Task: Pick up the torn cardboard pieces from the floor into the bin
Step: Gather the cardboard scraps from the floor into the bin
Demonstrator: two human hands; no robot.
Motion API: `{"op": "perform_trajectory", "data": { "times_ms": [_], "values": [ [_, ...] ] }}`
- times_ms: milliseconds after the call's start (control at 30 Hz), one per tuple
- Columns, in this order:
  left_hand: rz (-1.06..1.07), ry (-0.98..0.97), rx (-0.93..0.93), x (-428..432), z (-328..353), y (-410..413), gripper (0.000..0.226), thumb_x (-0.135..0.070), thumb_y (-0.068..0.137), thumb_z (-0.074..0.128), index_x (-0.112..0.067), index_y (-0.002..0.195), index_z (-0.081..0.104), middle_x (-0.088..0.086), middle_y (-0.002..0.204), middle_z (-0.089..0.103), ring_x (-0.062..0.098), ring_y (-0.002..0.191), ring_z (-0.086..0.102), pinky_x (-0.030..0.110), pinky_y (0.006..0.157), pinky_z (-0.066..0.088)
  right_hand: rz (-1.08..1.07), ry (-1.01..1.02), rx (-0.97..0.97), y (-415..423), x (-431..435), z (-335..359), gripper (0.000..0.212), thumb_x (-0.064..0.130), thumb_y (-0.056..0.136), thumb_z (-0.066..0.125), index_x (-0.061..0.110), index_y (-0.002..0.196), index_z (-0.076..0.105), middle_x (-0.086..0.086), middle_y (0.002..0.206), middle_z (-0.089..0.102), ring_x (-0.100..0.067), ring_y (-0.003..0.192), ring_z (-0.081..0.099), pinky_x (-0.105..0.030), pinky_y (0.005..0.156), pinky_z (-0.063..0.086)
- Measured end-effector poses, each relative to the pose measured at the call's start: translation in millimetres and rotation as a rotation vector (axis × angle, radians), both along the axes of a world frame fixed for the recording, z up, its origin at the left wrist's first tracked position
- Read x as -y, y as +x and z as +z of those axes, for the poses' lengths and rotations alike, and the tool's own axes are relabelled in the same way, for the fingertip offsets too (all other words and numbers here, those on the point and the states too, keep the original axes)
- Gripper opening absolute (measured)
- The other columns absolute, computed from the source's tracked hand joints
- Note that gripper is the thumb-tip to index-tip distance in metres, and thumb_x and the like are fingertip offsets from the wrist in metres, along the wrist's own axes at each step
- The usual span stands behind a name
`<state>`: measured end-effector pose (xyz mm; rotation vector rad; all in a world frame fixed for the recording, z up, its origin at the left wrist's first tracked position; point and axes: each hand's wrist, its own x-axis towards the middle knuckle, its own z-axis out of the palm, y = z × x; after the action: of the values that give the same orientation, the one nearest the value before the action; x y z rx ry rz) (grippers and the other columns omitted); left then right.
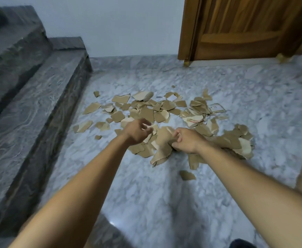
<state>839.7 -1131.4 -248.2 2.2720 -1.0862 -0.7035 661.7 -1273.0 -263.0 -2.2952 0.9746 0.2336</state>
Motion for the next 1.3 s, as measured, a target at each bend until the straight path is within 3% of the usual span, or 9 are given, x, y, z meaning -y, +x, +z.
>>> {"op": "perform_trajectory", "data": {
  "times_ms": [167,433,600,733,867,1000,1133,1200,1300],
  "values": [
    [-0.062,0.075,-0.027,47,-37,-40,0.04,-0.039,0.094,0.06,-0.017,0.128,0.061,0.004,0.121,0.068,0.021,0.109,0.063,0.026,0.085,0.043,-0.027,0.006,-0.033,-42,31,-38,0.035,0.035,0.083,0.074,0.029,0.115,0.061,0.0,0.108,0.066,-0.023,0.101,0.064,-0.038,0.091,0.054],
    [-0.04,0.263,-0.086,104,-95,-98,0.044,-0.039,0.09,0.064,-0.018,0.128,0.059,0.009,0.123,0.065,0.026,0.111,0.062,0.029,0.09,0.048,0.07,0.109,-0.247,-105,74,-92,0.044,0.037,0.081,0.072,0.032,0.122,0.057,0.002,0.121,0.063,-0.024,0.104,0.063,-0.04,0.09,0.055],
    [0.029,0.339,-0.101,111,-107,-93,0.049,-0.04,0.088,0.067,-0.017,0.129,0.056,0.01,0.123,0.065,0.027,0.111,0.061,0.032,0.09,0.048,0.144,0.119,-0.327,-101,77,-111,0.054,0.035,0.082,0.073,0.027,0.132,0.054,-0.004,0.127,0.061,-0.028,0.105,0.063,-0.038,0.086,0.057],
    [0.115,0.326,-0.062,105,-141,-82,0.053,-0.039,0.085,0.069,-0.014,0.129,0.054,0.013,0.123,0.063,0.028,0.113,0.059,0.031,0.089,0.045,0.211,0.052,-0.298,-80,60,-153,0.044,0.032,0.086,0.07,0.021,0.125,0.053,-0.006,0.133,0.057,-0.031,0.113,0.058,-0.041,0.093,0.052],
    [0.13,0.386,0.036,94,-190,-72,0.071,-0.046,0.079,0.067,-0.017,0.138,0.042,0.017,0.132,0.048,0.039,0.119,0.051,0.049,0.098,0.046,0.215,-0.029,-0.322,-73,35,-203,0.044,0.008,0.09,0.061,0.019,0.13,0.047,-0.007,0.145,0.033,-0.035,0.128,0.041,-0.048,0.094,0.048],
    [0.14,0.429,0.143,91,-218,-55,0.061,-0.051,0.082,0.057,-0.019,0.133,0.047,0.015,0.134,0.045,0.04,0.118,0.048,0.054,0.094,0.047,0.09,-0.132,-0.216,-66,19,-235,0.036,-0.002,0.087,0.056,0.016,0.118,0.047,-0.01,0.132,0.041,-0.034,0.126,0.037,-0.046,0.092,0.048],
    [-0.087,0.437,0.363,76,-241,-42,0.081,-0.076,0.084,0.031,-0.01,0.13,0.041,0.014,0.117,0.05,0.035,0.097,0.048,0.043,0.065,0.045,-0.046,-0.047,-0.242,-65,17,-245,0.028,0.009,0.09,0.064,0.011,0.115,0.052,-0.013,0.117,0.057,-0.033,0.11,0.057,-0.044,0.087,0.053],
    [-0.143,0.357,0.395,72,-241,-37,0.076,-0.067,0.086,0.045,-0.009,0.134,0.037,0.013,0.119,0.049,0.035,0.096,0.049,0.041,0.064,0.047,-0.037,-0.008,-0.277,-65,17,-239,0.019,0.014,0.091,0.064,0.014,0.109,0.056,-0.013,0.111,0.062,-0.033,0.098,0.063,-0.044,0.082,0.056],
    [-0.001,0.274,0.149,78,-227,-34,0.075,-0.053,0.079,0.07,-0.012,0.131,0.035,0.021,0.106,0.061,0.042,0.09,0.062,0.04,0.067,0.048,0.003,0.08,-0.265,-65,24,-226,0.009,0.027,0.092,0.068,0.024,0.084,0.064,-0.004,0.093,0.065,-0.023,0.08,0.064,-0.032,0.071,0.052]
  ]
}}
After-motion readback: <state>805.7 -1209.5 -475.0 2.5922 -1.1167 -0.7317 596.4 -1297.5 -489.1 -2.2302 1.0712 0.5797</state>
